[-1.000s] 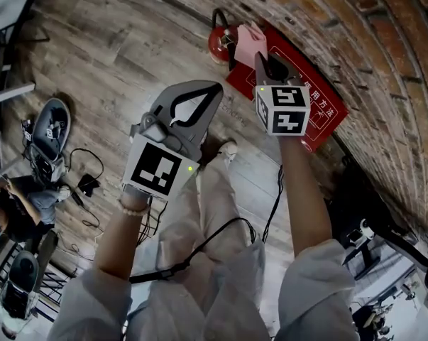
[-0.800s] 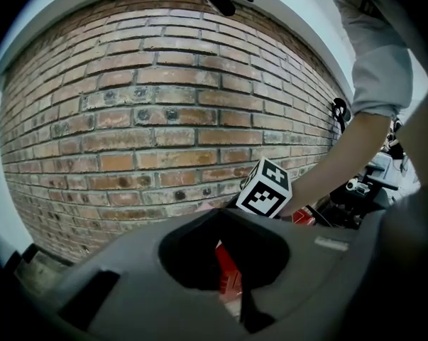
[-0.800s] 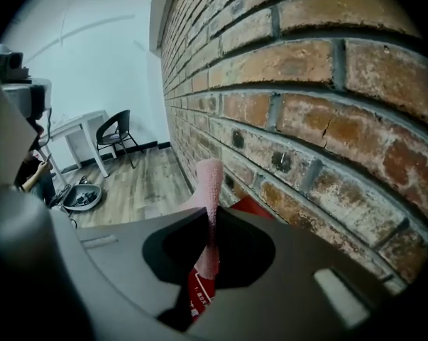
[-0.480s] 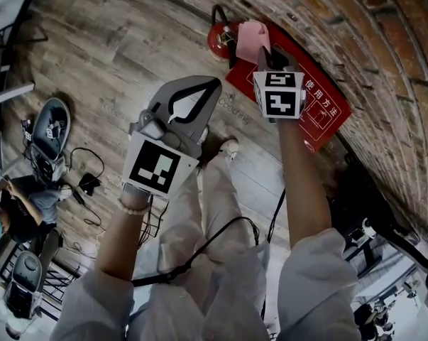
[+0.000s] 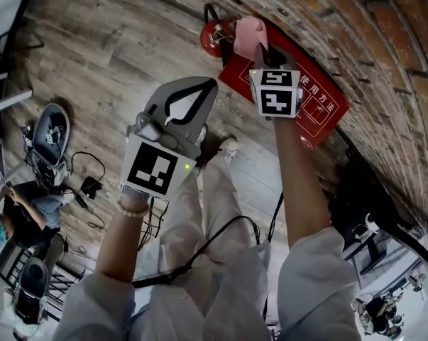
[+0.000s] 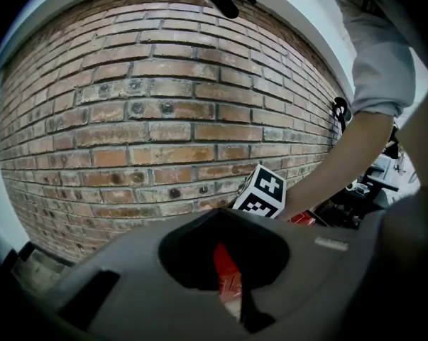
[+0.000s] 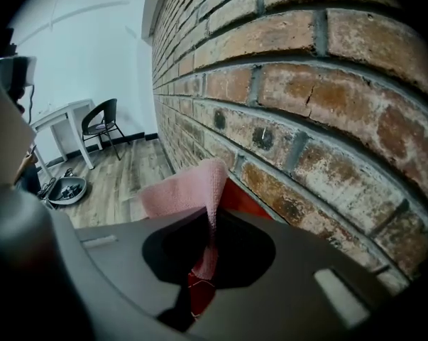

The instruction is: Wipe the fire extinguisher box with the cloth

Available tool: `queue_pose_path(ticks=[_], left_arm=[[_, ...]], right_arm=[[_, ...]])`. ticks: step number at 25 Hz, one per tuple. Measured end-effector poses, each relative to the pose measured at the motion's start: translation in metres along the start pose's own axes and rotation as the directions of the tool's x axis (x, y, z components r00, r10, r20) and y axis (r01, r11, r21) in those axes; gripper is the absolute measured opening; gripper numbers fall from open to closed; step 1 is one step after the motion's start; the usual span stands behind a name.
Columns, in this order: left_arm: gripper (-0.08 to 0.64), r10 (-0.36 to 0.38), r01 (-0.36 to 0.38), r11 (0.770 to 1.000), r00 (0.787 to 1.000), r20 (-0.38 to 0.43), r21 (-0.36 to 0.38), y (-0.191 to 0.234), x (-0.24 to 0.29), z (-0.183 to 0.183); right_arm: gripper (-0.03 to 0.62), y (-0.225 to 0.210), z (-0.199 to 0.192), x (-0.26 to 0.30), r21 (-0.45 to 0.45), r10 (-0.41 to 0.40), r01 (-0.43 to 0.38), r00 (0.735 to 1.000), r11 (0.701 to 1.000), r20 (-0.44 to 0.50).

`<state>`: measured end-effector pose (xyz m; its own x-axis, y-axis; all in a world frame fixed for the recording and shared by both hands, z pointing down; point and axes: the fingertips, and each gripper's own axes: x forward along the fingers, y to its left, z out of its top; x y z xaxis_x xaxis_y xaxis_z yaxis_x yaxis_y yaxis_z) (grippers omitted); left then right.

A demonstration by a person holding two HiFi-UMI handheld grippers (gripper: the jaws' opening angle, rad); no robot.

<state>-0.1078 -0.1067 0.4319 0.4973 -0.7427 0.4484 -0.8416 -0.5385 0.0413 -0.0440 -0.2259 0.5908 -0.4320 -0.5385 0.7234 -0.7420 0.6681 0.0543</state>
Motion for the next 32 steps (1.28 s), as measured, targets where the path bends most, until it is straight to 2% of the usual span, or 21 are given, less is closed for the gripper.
queue_pose_path(ticks=[3, 32], left_arm=[[-0.003, -0.002, 0.002, 1.000, 1.000, 0.003, -0.014, -0.001, 0.003, 0.001], [-0.003, -0.095, 0.096, 0.995, 0.995, -0.028, 0.038, -0.051, 0.044, 0.010]], right_arm=[[0.021, -0.007, -0.002, -0.002, 0.008, -0.012, 0.012, 1.000, 1.000, 0.001], [0.021, -0.069, -0.053, -0.045, 0.106, -0.108, 0.109, 0.994, 0.988, -0.007]])
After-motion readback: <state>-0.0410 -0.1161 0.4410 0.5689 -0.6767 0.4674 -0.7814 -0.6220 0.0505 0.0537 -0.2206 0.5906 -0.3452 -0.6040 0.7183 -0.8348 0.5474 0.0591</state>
